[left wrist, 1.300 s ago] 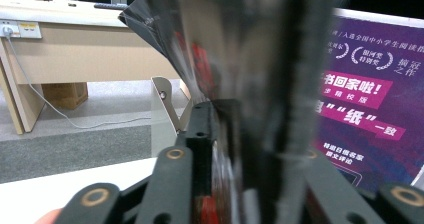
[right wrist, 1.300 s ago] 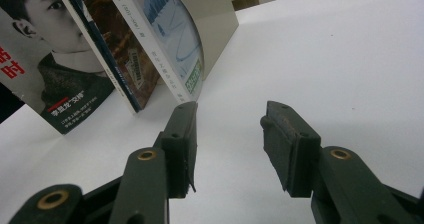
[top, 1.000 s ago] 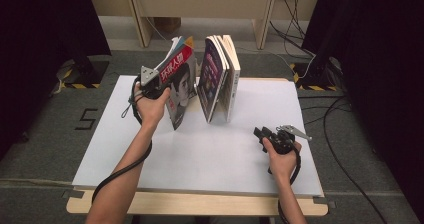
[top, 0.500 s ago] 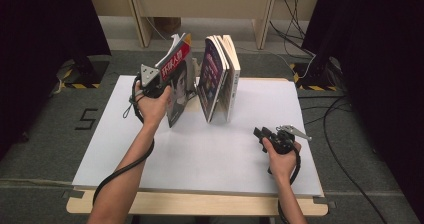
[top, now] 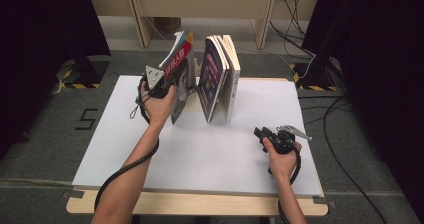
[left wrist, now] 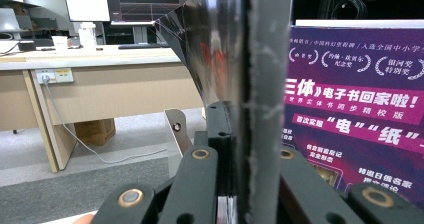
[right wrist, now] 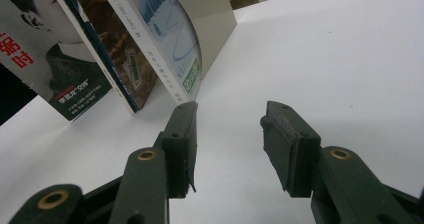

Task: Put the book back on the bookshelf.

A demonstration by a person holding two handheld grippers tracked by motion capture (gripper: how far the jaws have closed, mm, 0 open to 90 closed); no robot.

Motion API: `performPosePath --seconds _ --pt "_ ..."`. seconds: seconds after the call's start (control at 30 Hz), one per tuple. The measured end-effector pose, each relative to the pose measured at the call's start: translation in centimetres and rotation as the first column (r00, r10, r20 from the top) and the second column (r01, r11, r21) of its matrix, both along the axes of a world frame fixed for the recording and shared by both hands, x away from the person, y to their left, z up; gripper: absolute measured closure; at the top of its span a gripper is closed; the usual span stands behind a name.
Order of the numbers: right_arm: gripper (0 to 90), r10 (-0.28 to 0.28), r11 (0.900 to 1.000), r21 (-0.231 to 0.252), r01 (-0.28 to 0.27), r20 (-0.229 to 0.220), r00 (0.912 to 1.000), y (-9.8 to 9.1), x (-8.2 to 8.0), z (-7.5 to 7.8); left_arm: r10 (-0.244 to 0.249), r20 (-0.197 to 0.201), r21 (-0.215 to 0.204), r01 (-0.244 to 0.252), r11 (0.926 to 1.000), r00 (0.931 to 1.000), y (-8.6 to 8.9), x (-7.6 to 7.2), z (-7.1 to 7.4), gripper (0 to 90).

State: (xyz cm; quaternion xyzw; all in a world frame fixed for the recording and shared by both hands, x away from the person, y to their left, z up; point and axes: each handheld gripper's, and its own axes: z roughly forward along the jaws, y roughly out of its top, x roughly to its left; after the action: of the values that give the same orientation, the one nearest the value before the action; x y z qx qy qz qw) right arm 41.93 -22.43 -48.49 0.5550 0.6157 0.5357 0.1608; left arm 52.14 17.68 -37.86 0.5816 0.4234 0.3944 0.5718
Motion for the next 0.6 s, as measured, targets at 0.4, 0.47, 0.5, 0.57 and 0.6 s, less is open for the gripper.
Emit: performPosePath --seconds 0.4,0.47,0.5,0.57,0.6 --pt "57.5 -0.003 1.0 0.003 0.003 0.0 1.0 0.0 -0.1 0.1 -0.009 -0.037 0.022 0.009 0.9997 0.9993 0.6 -0.1 1.0 72.9" --pt "57.5 -0.003 1.0 0.005 0.003 -0.005 1.0 0.0 -0.1 0.1 -0.015 -0.055 0.016 0.016 0.9997 0.9984 0.7 0.1 1.3 71.2" --pt "57.5 -0.005 1.0 0.006 0.005 -0.005 1.0 0.0 -0.1 0.1 -0.021 -0.065 0.001 0.021 0.9998 0.9977 0.8 0.1 1.3 71.0" --pt "57.5 -0.001 1.0 0.001 0.001 -0.002 1.0 0.0 0.0 0.1 -0.025 -0.082 -0.013 0.024 0.9996 0.9963 0.9 0.3 1.4 70.9" --pt "57.5 0.0 1.0 0.0 0.0 0.0 1.0 0.0 0.0 0.1 -0.027 -0.088 -0.014 0.026 0.9996 0.9958 1.0 0.4 1.5 70.9"
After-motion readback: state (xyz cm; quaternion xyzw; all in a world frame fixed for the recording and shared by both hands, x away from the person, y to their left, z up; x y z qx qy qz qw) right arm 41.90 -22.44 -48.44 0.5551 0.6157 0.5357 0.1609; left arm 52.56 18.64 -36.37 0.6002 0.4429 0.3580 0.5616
